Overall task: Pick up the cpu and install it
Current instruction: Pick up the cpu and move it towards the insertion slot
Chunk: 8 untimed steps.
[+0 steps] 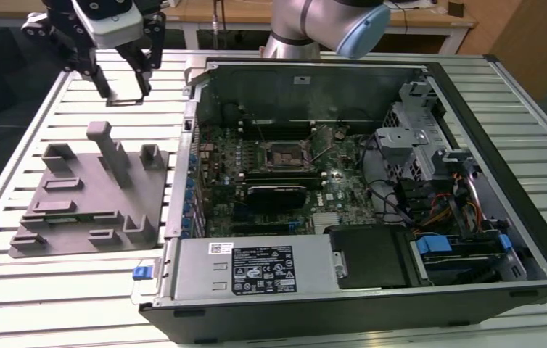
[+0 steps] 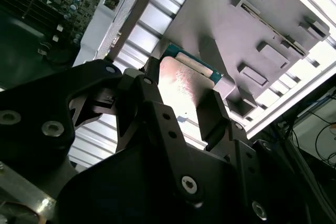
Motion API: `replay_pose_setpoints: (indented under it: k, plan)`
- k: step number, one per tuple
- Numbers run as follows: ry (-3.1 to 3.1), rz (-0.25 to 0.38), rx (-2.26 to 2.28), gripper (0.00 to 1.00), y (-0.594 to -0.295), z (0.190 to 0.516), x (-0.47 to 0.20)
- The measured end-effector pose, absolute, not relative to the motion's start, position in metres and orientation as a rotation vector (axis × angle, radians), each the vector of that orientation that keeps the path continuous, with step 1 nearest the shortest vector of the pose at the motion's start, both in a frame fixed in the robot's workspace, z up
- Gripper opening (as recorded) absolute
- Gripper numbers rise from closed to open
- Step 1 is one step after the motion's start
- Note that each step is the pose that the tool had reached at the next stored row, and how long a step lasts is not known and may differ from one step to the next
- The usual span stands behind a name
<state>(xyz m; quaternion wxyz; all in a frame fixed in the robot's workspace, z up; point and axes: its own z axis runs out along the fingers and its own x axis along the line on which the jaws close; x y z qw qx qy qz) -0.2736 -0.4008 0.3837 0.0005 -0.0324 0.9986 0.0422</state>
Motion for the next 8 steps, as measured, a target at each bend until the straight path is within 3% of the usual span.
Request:
replay_pose_setpoints:
  k: [8]
  plan:
    - [3.136,0.134,-0.111,0.53,-0.401,0.384,-0.262]
